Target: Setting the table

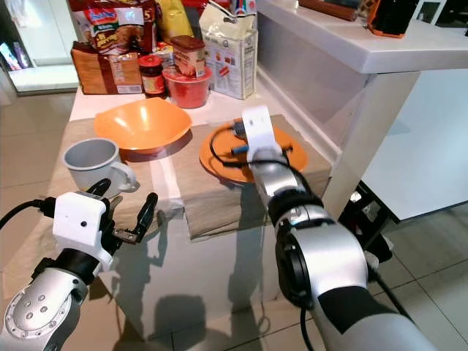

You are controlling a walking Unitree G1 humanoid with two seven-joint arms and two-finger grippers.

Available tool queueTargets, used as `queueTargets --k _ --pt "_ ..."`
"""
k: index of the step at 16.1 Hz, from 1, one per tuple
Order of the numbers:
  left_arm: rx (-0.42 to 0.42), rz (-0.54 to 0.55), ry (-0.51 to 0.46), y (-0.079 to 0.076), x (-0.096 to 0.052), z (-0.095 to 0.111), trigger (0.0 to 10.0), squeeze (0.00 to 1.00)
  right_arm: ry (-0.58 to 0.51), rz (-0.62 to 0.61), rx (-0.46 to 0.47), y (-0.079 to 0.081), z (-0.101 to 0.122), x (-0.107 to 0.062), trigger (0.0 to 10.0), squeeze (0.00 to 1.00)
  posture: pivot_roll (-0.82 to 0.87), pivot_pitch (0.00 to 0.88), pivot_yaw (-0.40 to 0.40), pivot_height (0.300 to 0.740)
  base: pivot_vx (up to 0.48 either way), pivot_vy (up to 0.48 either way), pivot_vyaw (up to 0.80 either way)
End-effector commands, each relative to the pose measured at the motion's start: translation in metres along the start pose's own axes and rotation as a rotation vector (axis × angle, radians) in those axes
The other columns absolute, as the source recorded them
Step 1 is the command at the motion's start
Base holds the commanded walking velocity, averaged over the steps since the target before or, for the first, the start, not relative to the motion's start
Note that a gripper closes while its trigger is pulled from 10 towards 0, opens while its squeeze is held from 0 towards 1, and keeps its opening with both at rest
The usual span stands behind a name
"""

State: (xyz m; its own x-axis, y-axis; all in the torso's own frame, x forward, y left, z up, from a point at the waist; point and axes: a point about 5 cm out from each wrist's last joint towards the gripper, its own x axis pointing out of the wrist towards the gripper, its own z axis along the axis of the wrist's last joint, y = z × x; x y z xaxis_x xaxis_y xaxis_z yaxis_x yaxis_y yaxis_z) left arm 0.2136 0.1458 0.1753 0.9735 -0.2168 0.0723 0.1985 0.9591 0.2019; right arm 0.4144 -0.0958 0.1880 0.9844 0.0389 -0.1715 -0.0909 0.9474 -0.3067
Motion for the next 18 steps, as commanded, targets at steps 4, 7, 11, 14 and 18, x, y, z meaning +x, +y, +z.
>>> queueTargets --k 4,7,11,14,18 --pt "0.008 -0.002 -0.002 -0.001 0.002 0.000 10.0 0.00 -0.099 -0.020 -0.031 -0.001 0.026 0.001 0.0 0.00 0.17 0.026 -0.020 0.740 0.000 0.000 0.00" --pt "0.008 -0.002 -0.003 -0.001 0.003 -0.001 10.0 0.00 -0.012 -0.001 0.106 0.001 0.017 0.001 10.0 1.00 0.17 0.026 -0.021 0.740 0.000 0.000 0.00" --pt "0.007 0.005 -0.007 -0.001 0.005 0.000 10.0 0.00 -0.132 -0.035 0.188 -0.008 0.041 0.001 10.0 1.00 0.17 0.028 -0.024 0.740 0.000 0.000 0.00" --pt "0.007 0.004 -0.012 -0.001 0.007 0.000 10.0 0.00 -0.292 -0.099 0.205 -0.018 0.069 -0.002 10.0 1.00 0.16 0.027 -0.021 0.740 0.000 0.000 0.00" --pt "0.004 0.002 -0.014 -0.001 0.008 0.000 10.0 0.00 -0.343 -0.142 0.213 -0.026 0.079 -0.004 10.0 1.00 0.15 0.024 -0.022 0.740 0.000 0.000 0.00"
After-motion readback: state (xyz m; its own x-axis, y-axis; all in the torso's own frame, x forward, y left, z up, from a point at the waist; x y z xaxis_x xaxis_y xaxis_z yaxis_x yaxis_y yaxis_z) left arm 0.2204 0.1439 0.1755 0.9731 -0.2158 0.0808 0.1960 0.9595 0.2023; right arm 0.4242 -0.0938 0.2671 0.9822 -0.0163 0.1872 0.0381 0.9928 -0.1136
